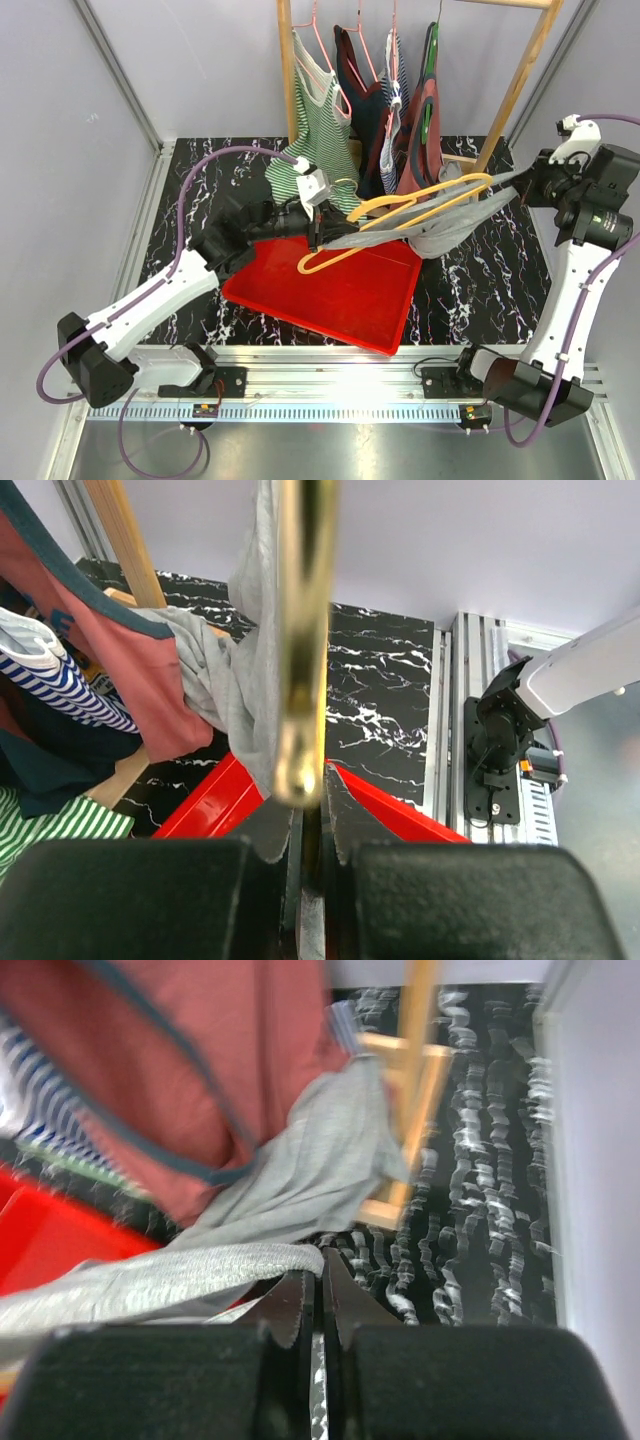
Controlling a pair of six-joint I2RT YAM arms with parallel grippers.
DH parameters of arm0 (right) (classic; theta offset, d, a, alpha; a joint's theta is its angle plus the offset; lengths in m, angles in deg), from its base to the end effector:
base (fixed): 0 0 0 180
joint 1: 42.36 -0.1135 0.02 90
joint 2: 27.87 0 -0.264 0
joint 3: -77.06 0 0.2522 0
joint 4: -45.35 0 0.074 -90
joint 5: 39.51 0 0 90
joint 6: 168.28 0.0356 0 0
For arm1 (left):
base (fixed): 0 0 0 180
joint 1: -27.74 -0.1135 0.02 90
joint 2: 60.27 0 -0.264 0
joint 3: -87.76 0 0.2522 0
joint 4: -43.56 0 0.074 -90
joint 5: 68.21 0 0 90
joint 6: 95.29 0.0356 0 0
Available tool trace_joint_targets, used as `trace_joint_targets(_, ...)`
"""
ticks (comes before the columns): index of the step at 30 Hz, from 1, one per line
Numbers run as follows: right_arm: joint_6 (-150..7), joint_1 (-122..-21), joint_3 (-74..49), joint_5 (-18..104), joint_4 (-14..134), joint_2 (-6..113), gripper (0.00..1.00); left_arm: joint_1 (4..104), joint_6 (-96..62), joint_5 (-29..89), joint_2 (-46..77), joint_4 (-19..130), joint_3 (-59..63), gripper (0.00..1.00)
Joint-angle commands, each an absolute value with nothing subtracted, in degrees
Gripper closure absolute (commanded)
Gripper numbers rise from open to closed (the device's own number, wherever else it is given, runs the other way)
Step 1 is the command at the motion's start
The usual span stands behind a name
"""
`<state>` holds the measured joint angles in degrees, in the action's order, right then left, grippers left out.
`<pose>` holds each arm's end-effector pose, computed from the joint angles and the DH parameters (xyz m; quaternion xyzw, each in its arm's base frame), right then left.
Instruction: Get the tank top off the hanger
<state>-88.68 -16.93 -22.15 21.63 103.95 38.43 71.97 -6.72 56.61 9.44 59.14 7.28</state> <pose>0.2064 -0.0791 0.4467 -0.0243 0.8302 0.0422 0.5553 0.1858 -0.2092 0.3996 0.4448 0.5801 -0.4536 0.5098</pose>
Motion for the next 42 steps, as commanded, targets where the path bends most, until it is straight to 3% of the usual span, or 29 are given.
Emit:
trace_joint_targets(1,-93.1,-14.4,-19.2,7.8,100.3,37.8,1.00,70.8,-10.4,58.1,7.1,52.3,8.6,1.00)
trace_joint_targets(6,-99.7,-14.4,-10.5,-8.3,103.5,34.8,0.99,70.6,-21.1,56.9,12.6,34.3,8.4,1.00)
trace_joint_targets(10,-101.8,-14.5,-7.7,-14.0,104.6,32.9,0.97,70.7,-29.5,56.0,17.9,23.8,6.3,1.00)
trace_joint_targets(14,-104.4,-14.5,-6.7,-16.7,105.5,31.6,0.87,71.0,-33.8,54.6,21.2,14.8,5.7,1.00)
trace_joint_targets(17,-107.8,-14.4,-6.6,-17.5,108.4,31.5,0.68,71.4,-34.5,53.3,22.6,13.5,4.9,1.00)
trace_joint_targets(18,-109.6,-14.4,-7.0,-18.1,109.9,31.6,0.55,71.5,-34.6,52.7,22.9,12.8,4.7,1.00)
trace_joint_targets(20,-115.7,-14.4,-7.4,-18.9,114.6,31.8,0.40,71.8,-35.3,50.8,23.7,10.7,4.8,1.00)
trace_joint_targets(21,-118.2,-14.4,-7.7,-19.6,116.6,31.9,0.25,71.8,-36.4,49.5,24.1,9.7,4.8,1.00)
trace_joint_targets(27,-147.5,-14.8,-8.6,-28.3,136.9,31.2,0.00,72.2,-43.1,46.4,28.7,2.6,3.5,1.00)
trace_joint_targets(31,-152.9,-20.7,-7.3,-29.8,135.8,30.8,0.00,72.7,-45.5,46.1,30.8,0.6,1.6,1.00)
trace_joint_targets(35,-131.4,-29.6,-3.2,-23.4,111.9,29.7,0.01,73.4,-46.8,46.2,31.6,0.6,0.2,1.00)
trace_joint_targets(41,-122.0,-38.1,-2.4,-12.7,100.4,32.3,0.07,73.7,-47.3,45.0,31.5,0.4,0.3,1.00)
trace_joint_targets(42,-121.6,-38.8,-2.4,-11.6,100.2,32.6,0.12,73.7,-47.4,44.8,31.4,0.5,0.3,1.00)
